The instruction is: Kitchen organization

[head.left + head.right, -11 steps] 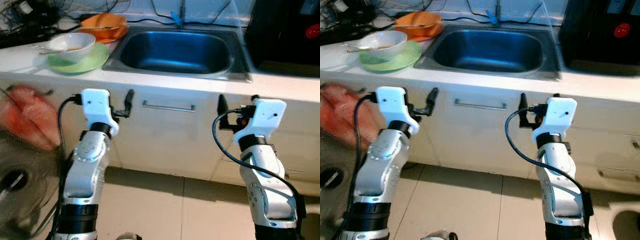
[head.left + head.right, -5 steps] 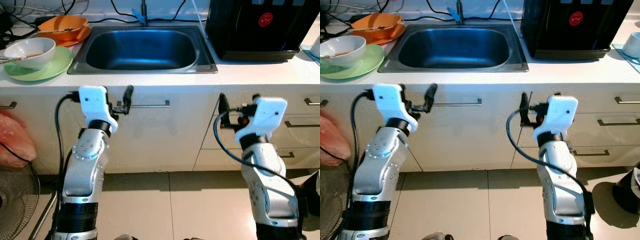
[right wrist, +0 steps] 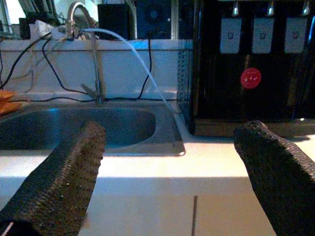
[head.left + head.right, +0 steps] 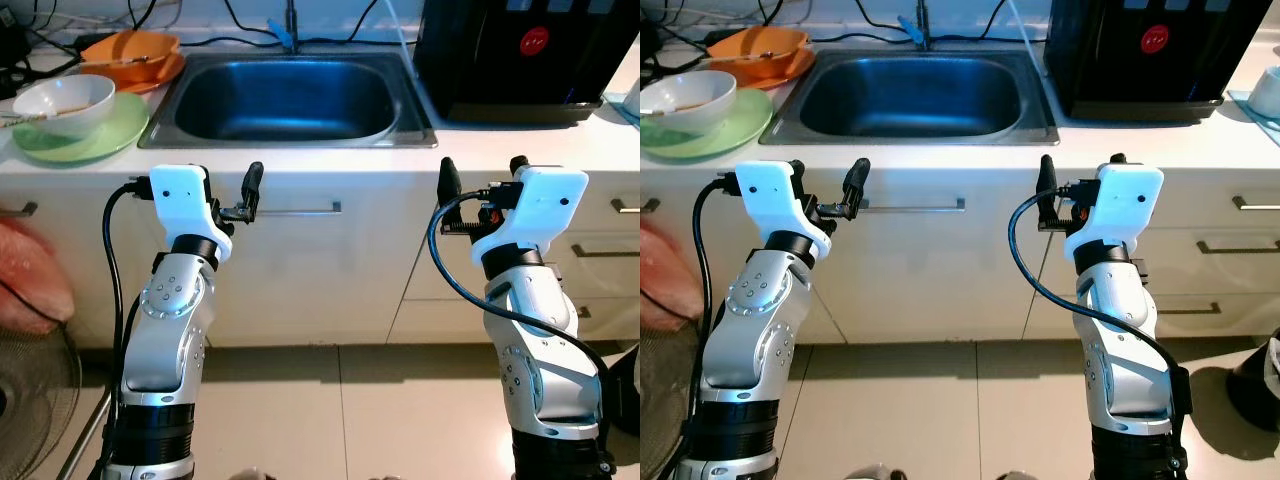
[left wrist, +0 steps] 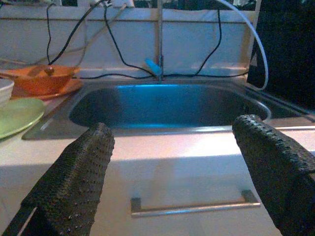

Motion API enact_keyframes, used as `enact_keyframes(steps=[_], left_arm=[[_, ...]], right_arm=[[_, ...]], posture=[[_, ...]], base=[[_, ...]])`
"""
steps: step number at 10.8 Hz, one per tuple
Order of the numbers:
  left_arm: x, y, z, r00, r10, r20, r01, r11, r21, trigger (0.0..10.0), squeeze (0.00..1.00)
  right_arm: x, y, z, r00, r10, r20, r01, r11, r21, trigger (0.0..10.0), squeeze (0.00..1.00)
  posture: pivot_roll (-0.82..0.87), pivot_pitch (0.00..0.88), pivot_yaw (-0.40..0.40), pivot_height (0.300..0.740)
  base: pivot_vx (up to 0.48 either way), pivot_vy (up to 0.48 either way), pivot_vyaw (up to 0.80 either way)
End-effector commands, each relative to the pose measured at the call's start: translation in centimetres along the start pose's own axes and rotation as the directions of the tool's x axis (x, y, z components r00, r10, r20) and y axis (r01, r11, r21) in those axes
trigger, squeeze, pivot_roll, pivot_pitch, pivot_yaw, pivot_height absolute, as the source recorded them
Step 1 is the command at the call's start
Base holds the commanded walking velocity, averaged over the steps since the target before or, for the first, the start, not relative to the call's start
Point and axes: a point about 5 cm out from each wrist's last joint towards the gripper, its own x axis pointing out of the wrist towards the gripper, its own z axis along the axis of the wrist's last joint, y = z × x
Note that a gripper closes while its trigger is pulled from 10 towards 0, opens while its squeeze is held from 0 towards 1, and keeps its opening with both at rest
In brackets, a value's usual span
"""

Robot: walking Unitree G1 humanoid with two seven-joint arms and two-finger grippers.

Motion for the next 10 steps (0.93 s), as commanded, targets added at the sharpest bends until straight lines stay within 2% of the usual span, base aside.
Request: enact_keyframes(steps=[1, 3, 6, 10], left_arm=[[0.2, 0.1, 0.8, 1.0, 0.007, 0.021, -0.007, 1.0, -0.001, 10.0, 0.0], [0.5, 0.0, 1.4, 0.999, 0.011, 0.041, -0.011, 1.0, 0.0, 10.0, 0.0], [0.6, 0.7, 1.2, 0.998, 0.055, 0.03, -0.056, 0.998, 0.019, 10.0, 0.0], [0.9, 0.6, 1.9, 0.997, 0.059, 0.049, -0.06, 0.998, 0.009, 10.0, 0.0]], right_arm=[[0.1, 0.1, 0.7, 1.0, 0.012, 0.021, -0.011, 1.0, -0.014, 10.0, 0.0], [0.1, 0.0, 0.5, 1.0, 0.012, 0.01, -0.012, 1.0, -0.008, 10.0, 0.0], [0.0, -0.1, 0.1, 1.0, 0.013, -0.007, -0.013, 1.0, -0.011, 10.0, 0.0], [0.2, -0.2, 0.1, 1.0, 0.021, -0.007, -0.021, 1.0, -0.016, 10.0, 0.0]], posture=[[-0.01, 0.044, 0.03, 0.74], [0.0, 0.046, 0.026, 0.74], [-0.01, 0.052, 0.025, 0.74], [-0.01, 0.065, 0.03, 0.74]], base=[[0.48, 0.0, 0.0], [0.48, 0.0, 0.0], [0.45, 0.0, 0.0], [0.0, 0.0, 0.0]])
